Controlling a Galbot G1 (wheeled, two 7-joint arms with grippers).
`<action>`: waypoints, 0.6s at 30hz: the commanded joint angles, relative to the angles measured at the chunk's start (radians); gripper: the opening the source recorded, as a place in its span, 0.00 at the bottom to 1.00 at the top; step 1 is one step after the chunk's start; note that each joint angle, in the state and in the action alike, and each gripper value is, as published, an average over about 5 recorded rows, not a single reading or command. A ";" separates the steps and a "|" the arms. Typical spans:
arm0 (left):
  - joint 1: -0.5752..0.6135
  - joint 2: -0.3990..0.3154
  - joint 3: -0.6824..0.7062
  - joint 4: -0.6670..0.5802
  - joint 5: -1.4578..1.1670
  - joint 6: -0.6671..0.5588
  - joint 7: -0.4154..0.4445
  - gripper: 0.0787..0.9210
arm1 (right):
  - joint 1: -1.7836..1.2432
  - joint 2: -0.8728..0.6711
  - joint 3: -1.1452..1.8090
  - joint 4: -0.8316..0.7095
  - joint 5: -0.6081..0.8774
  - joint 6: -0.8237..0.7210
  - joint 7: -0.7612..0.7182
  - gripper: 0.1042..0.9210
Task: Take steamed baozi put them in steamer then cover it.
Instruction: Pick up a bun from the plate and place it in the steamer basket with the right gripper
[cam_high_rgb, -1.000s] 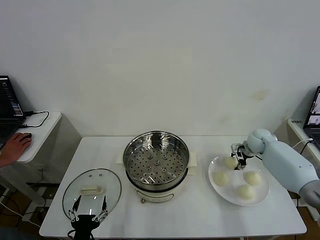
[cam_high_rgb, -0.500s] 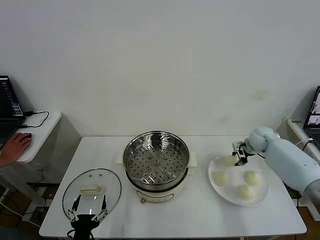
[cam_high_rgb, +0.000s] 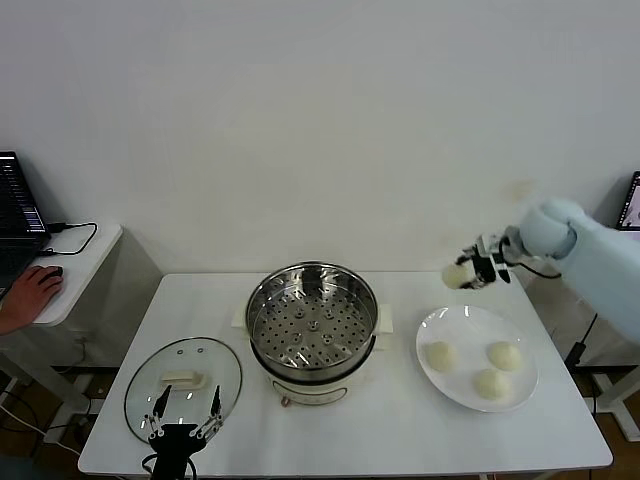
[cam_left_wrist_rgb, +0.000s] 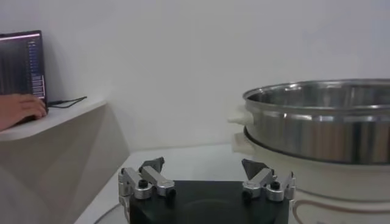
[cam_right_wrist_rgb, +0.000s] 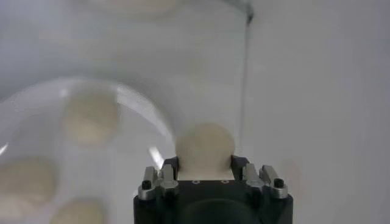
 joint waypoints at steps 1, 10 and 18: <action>-0.015 0.011 -0.009 0.032 -0.065 -0.007 0.010 0.88 | 0.332 0.172 -0.271 0.098 0.281 0.019 0.027 0.54; -0.040 0.021 -0.037 0.082 -0.085 -0.022 0.014 0.88 | 0.346 0.447 -0.348 -0.008 0.280 0.120 0.047 0.54; -0.047 0.017 -0.044 0.085 -0.082 -0.025 0.013 0.88 | 0.309 0.563 -0.443 -0.051 0.144 0.253 0.045 0.54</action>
